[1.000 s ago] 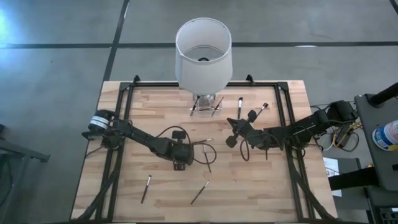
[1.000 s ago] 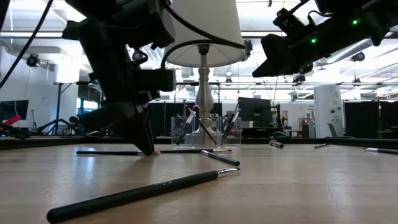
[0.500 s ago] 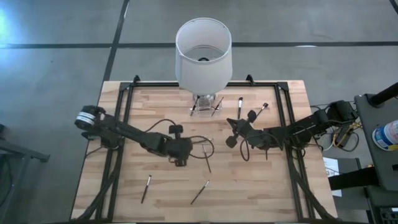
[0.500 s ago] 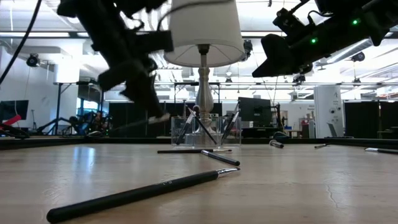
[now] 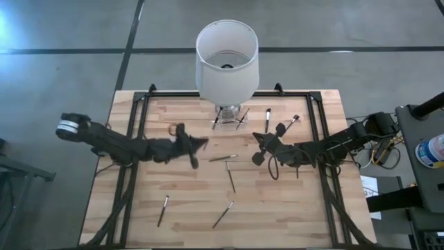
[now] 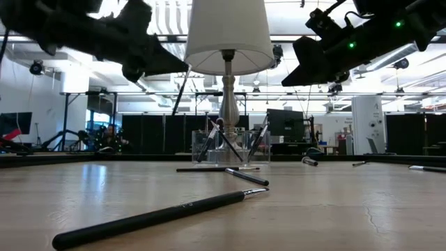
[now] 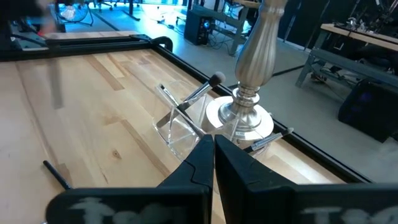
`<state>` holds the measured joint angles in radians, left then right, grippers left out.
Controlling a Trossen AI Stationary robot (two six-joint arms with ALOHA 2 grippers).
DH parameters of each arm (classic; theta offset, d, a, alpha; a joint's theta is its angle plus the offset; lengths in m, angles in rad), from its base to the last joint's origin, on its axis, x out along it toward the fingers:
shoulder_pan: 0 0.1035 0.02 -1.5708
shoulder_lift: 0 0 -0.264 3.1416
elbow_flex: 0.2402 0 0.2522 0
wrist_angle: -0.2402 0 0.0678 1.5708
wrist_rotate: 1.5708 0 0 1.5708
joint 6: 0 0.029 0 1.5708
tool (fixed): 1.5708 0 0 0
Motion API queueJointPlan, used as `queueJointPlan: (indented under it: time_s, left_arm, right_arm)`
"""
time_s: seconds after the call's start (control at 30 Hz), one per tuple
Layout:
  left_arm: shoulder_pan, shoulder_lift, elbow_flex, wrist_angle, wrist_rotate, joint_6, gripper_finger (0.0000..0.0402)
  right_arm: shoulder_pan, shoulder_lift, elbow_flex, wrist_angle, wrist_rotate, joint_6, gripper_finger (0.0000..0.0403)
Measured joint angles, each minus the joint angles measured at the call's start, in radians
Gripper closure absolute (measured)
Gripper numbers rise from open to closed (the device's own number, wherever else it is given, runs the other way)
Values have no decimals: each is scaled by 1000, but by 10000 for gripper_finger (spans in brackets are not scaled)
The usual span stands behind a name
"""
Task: Put items in baskets/containers
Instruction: Put the black eyeshadow brush into the transparent organizer
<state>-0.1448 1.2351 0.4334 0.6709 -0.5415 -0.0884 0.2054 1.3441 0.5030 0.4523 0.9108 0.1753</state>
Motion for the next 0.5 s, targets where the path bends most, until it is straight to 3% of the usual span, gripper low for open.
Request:
queueJointPlan:
  time_s: [0.2, 0.5]
  left_arm:
    - [176, 7, -91, 284, 140, -3, 401]
    - [307, 94, -34, 364, 198, 71, 401]
  right_arm:
    - [-1, 0, 0, 1, -3, -1, 394]
    - [0, 0, 0, 0, -2, -3, 394]
